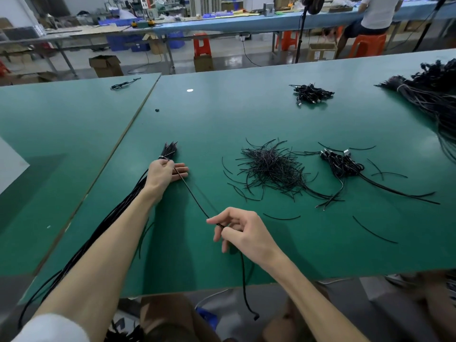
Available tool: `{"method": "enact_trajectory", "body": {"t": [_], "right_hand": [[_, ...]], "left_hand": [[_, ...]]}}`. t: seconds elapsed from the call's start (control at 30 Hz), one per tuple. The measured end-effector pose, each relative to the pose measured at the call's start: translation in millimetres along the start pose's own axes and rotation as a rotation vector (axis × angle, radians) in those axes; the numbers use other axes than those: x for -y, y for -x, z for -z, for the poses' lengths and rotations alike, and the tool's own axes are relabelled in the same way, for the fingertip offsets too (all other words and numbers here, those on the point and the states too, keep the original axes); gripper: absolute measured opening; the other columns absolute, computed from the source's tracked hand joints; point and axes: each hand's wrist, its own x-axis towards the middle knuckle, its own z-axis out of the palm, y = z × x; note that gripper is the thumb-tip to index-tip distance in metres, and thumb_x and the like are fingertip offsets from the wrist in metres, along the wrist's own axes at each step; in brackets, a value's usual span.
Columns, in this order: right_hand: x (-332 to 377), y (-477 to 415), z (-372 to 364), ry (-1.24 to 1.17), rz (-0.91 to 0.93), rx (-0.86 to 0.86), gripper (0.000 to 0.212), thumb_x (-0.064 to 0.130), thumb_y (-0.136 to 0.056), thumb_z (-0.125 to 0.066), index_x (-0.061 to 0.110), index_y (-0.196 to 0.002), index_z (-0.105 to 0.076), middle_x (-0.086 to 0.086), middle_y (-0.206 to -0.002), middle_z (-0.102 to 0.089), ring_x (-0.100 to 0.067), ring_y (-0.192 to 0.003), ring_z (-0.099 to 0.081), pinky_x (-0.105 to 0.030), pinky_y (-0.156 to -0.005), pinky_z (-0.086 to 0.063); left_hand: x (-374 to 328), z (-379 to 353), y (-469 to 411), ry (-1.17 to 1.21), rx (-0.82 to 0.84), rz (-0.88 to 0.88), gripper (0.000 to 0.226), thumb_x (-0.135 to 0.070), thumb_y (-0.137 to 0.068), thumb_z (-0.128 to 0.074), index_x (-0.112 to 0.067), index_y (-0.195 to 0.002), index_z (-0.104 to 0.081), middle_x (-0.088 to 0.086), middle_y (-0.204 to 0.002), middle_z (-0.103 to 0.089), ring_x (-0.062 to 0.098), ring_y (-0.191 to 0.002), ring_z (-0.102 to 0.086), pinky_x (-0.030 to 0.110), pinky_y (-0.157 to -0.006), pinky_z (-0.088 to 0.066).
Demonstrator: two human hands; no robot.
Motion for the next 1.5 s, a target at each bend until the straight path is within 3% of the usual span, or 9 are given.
{"method": "enact_trajectory", "body": {"t": [0.07, 0.17, 0.33, 0.63, 1.1, 1.2, 1.3, 1.4, 1.5], "right_hand": [[-0.5, -0.3, 1.0, -0.028, 0.005, -0.013, 0.032, 0.003, -0.083, -0.053, 0.017, -0.102, -0.075, -0.005, -0.083, -0.075, -0.022, -0.060, -0.068, -0.028, -0.070, -0.055], [-1.4, -2.5, 1.7, -0.030, 0.025, -0.042, 0.034, -0.001, -0.088, -0.054, 0.019, -0.108, -0.074, -0.004, -0.089, -0.076, -0.023, -0.064, -0.071, -0.034, -0.080, -0.059], [-2.7, -7.0, 3.4, -0.084, 0.054, -0.105, 0.028, 0.004, -0.099, -0.057, 0.019, -0.118, -0.070, -0.001, -0.101, -0.077, -0.023, -0.070, -0.074, -0.016, -0.068, -0.050], [-7.9, -10.7, 6.6, -0.233, 0.077, -0.276, 0.032, 0.005, -0.105, -0.052, 0.024, -0.127, -0.065, -0.003, -0.111, -0.076, -0.027, -0.066, -0.073, -0.022, -0.049, -0.044], [-4.2, -8.7, 8.4, -0.337, 0.061, -0.492, 0.022, 0.004, -0.105, -0.053, 0.016, -0.123, -0.057, -0.007, -0.103, -0.075, -0.022, -0.056, -0.067, -0.026, -0.050, -0.046], [-5.4, -8.6, 7.4, -0.316, 0.031, -0.486, 0.022, 0.003, -0.103, -0.055, 0.016, -0.121, -0.060, -0.006, -0.094, -0.073, -0.018, -0.062, -0.067, -0.030, -0.060, -0.055], [-7.0, -8.6, 6.9, -0.346, 0.032, -0.393, 0.015, -0.002, -0.103, -0.051, 0.003, -0.108, -0.064, 0.000, -0.078, -0.069, -0.014, -0.063, -0.064, -0.025, -0.056, -0.048], [-6.9, -9.2, 5.6, -0.219, -0.024, -0.395, 0.018, -0.002, -0.103, -0.049, 0.003, -0.099, -0.066, -0.003, -0.074, -0.070, -0.018, -0.057, -0.065, -0.025, -0.050, -0.043], [-7.1, -8.9, 5.8, -0.159, -0.028, -0.421, 0.021, -0.002, -0.098, -0.052, 0.009, -0.091, -0.068, 0.000, -0.068, -0.068, -0.018, -0.057, -0.066, -0.024, -0.052, -0.045]], "left_hand": [[-1.2, 5.8, -5.0, 0.079, 0.006, 0.011, 0.030, -0.005, -0.110, -0.035, 0.014, -0.132, -0.043, 0.026, -0.117, -0.065, 0.025, -0.088, -0.073, 0.026, -0.070, -0.063], [-1.2, 7.5, -3.0, 0.169, 0.021, 0.034, 0.028, -0.003, -0.109, -0.039, 0.018, -0.126, -0.046, 0.032, -0.126, -0.060, 0.026, -0.097, -0.070, 0.031, -0.087, -0.060], [1.2, -0.9, 29.8, 0.425, 0.143, 0.061, 0.018, 0.008, -0.105, -0.041, 0.016, -0.120, -0.047, 0.038, -0.129, -0.059, 0.029, -0.101, -0.074, 0.026, -0.084, -0.060], [-11.4, -25.1, 110.5, 0.181, 0.823, 0.024, 0.037, -0.020, -0.109, -0.047, 0.000, -0.139, -0.057, 0.021, -0.138, -0.063, 0.039, -0.126, -0.062, 0.041, -0.103, -0.053], [-24.7, -44.4, 157.6, -0.277, 1.601, 0.003, 0.032, -0.017, -0.108, -0.051, 0.009, -0.126, -0.058, 0.021, -0.122, -0.070, 0.028, -0.086, -0.072, 0.026, -0.059, -0.053], [-23.8, -46.5, 159.6, -0.025, 1.522, -0.035, 0.024, -0.022, -0.101, -0.060, 0.000, -0.111, -0.066, 0.009, -0.095, -0.074, 0.014, -0.067, -0.070, 0.021, -0.054, -0.050], [-22.1, -49.3, 153.7, 0.374, 1.201, 0.011, 0.030, -0.031, -0.098, -0.067, -0.004, -0.110, -0.069, 0.000, -0.088, -0.072, 0.005, -0.065, -0.067, 0.017, -0.058, -0.053], [-20.1, -55.5, 140.4, 0.740, 0.884, 0.113, 0.038, -0.025, -0.101, -0.059, -0.003, -0.131, -0.067, 0.000, -0.118, -0.072, 0.002, -0.085, -0.067, 0.016, -0.064, -0.052], [-15.0, -60.1, 127.9, 0.834, 0.749, 0.085, 0.046, -0.022, -0.106, -0.050, -0.006, -0.149, -0.050, 0.003, -0.153, -0.052, 0.011, -0.124, -0.062, 0.023, -0.082, -0.054]]}}
